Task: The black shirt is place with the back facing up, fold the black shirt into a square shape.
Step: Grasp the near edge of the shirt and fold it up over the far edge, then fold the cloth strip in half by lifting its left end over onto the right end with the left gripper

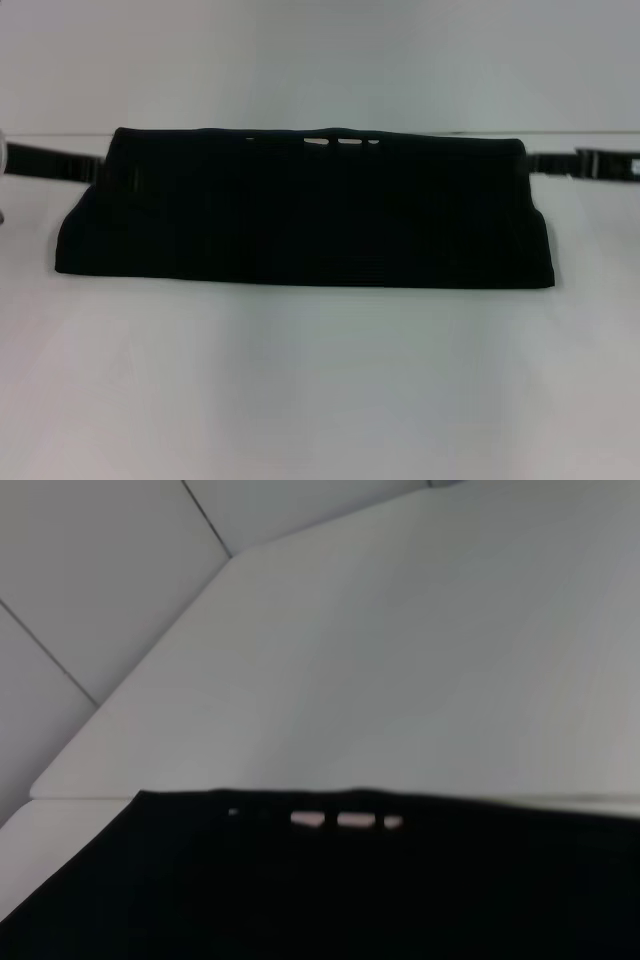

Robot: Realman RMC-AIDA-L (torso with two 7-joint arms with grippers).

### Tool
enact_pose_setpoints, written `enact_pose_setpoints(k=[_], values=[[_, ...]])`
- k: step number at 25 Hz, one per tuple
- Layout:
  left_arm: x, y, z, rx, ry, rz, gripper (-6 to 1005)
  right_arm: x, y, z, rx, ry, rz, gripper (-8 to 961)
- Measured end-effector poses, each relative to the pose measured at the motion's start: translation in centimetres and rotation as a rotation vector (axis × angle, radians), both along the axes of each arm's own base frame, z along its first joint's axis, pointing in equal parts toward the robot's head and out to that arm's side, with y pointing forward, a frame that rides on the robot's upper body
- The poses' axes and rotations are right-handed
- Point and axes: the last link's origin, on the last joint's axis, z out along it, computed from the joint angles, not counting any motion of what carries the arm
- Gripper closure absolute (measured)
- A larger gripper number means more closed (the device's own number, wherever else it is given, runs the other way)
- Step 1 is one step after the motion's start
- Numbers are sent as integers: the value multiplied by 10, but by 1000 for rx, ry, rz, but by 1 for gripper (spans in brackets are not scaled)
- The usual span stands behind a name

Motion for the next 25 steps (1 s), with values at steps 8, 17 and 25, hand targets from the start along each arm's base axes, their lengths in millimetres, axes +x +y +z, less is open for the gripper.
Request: enact_pose_setpoints(k=[8, 17, 25], values=[[-35, -27, 1, 1, -39, 134, 47, 33, -28, 9, -23, 28, -64, 268], [-58, -29, -12, 34, -34, 191, 48, 38, -28, 12, -8, 18, -75, 269], [-63, -23, -24, 54, -18, 197, 48, 36, -25, 12, -9, 9, -70, 268]])
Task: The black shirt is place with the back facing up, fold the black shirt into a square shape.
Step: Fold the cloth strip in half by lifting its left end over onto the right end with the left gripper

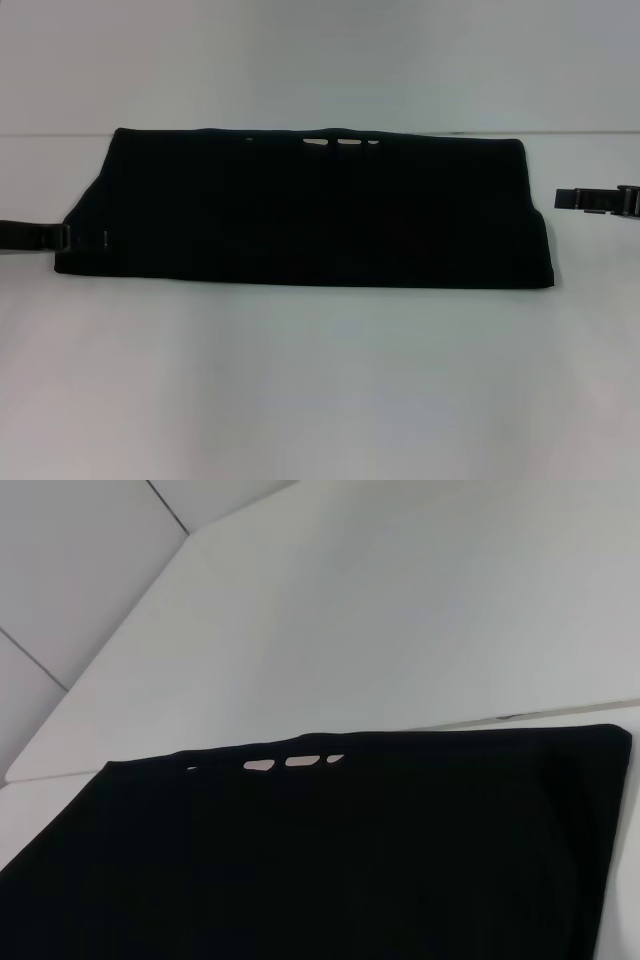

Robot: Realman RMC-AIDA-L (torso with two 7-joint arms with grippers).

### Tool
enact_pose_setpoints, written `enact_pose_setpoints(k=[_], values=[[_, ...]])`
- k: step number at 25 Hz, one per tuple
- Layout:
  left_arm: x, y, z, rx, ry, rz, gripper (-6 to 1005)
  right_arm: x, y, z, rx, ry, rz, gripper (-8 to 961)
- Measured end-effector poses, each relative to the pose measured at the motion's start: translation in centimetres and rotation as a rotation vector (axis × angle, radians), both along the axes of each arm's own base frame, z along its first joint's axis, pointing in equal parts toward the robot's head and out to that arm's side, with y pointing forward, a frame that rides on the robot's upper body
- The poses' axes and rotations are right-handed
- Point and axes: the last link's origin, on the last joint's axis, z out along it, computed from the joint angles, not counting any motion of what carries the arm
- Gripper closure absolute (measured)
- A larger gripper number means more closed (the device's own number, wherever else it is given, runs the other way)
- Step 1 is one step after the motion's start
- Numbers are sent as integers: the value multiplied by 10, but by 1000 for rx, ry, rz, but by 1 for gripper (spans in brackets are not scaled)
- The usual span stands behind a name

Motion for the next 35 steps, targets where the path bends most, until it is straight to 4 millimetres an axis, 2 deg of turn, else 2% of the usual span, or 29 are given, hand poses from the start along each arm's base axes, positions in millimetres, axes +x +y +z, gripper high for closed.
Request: enact_pose_setpoints(k=[9, 14, 19, 28, 33, 35], values=[[2, -4, -6, -58, 13, -30, 47, 3, 0, -1, 4, -6, -7, 267], [1, -3, -5, -59, 22, -33, 147, 3, 0, -1, 4, -6, -7, 269], [-3, -5, -4, -45, 22, -22, 312, 3, -1, -2, 3, -6, -9, 268], [-6, -4, -2, -31, 45, -19, 551, 7, -4, -2, -1, -9, -18, 268], [-6, -3, -2, -34, 53, -22, 818, 10, -6, -3, -16, -27, -27, 269], [-5, -3, -2, -35, 53, -23, 891, 11, -6, -4, -23, -35, -30, 269]])
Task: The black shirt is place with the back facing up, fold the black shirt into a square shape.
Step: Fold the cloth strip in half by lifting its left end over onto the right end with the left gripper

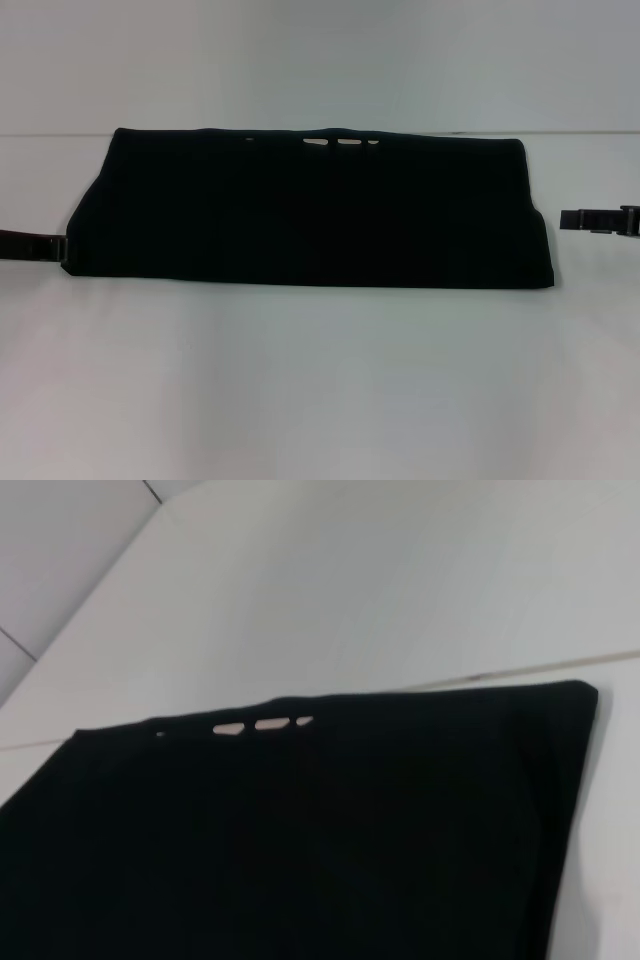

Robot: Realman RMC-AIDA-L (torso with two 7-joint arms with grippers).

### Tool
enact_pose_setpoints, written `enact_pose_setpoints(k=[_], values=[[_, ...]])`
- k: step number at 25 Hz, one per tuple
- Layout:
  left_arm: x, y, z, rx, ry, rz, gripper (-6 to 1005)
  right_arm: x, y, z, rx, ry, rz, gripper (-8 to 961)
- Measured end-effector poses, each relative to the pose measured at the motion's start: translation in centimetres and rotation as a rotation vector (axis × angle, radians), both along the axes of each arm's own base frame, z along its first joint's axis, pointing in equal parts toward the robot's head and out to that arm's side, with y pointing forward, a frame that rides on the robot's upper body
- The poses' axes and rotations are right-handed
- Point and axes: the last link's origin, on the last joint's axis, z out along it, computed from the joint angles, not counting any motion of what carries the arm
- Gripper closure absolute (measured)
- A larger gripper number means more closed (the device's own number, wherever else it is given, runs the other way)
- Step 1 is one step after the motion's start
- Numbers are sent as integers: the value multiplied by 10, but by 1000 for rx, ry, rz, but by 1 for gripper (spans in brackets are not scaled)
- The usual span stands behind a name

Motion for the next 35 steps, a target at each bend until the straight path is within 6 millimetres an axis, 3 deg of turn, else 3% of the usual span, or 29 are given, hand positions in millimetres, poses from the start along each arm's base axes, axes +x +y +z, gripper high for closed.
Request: enact_pose_setpoints(k=[3, 9, 17, 32, 35], values=[[1, -1, -1, -11, -4, -2, 1000, 2, 0, -1, -18, -16, -17, 268], [7, -3, -1, -47, -17, -10, 1000, 2, -1, -5, -71, -46, -43, 267], [9, -1, 0, -46, -15, -17, 1000, 0, 0, -29, -126, -74, -55, 268], [10, 1, 2, -40, -5, -28, 1000, -5, 6, -52, -118, -102, -63, 299], [10, 2, 2, -40, -4, -29, 1000, -6, 6, -55, -115, -107, -58, 524]])
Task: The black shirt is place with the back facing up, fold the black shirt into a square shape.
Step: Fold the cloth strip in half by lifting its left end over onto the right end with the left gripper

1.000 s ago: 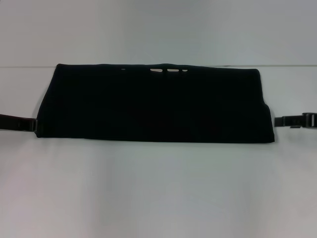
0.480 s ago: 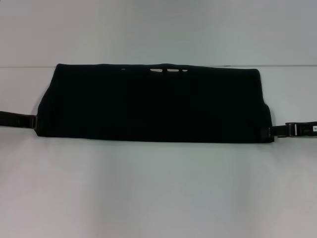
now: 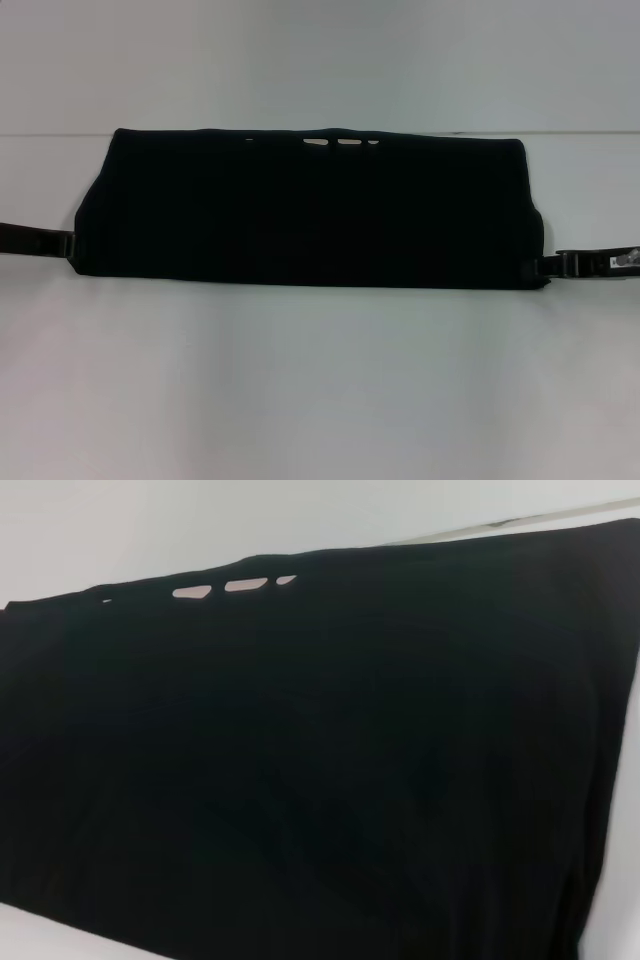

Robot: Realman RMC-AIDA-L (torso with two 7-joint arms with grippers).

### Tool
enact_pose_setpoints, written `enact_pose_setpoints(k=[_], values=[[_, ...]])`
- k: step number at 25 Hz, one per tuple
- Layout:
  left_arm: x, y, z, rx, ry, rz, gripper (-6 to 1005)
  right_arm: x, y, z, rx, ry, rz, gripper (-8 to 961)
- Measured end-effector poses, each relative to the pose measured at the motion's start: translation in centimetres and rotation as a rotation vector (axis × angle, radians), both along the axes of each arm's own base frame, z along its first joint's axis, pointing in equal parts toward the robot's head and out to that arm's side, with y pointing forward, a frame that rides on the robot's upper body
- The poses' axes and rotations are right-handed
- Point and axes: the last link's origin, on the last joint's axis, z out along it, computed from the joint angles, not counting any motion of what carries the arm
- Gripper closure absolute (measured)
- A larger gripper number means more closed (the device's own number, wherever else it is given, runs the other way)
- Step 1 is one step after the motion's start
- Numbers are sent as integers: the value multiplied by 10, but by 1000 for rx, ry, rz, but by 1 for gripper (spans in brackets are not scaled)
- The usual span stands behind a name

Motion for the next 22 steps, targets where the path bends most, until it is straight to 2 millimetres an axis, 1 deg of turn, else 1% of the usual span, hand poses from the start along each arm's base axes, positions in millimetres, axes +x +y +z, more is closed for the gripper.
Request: enact_pose_setpoints(k=[5, 10, 17, 22], values=[[0, 0, 1, 0, 3, -1, 1000, 2, -1, 1, 10, -1, -1, 760], [-1, -3, 5, -12, -2, 3, 1000, 5, -2, 5, 12, -5, 4, 943], [-2, -12, 8, -30, -15, 10, 1000, 10, -5, 11, 8, -13, 9, 950], [-3, -20, 10, -54, -31, 18, 999, 15, -11, 17, 2, -9, 14, 954]])
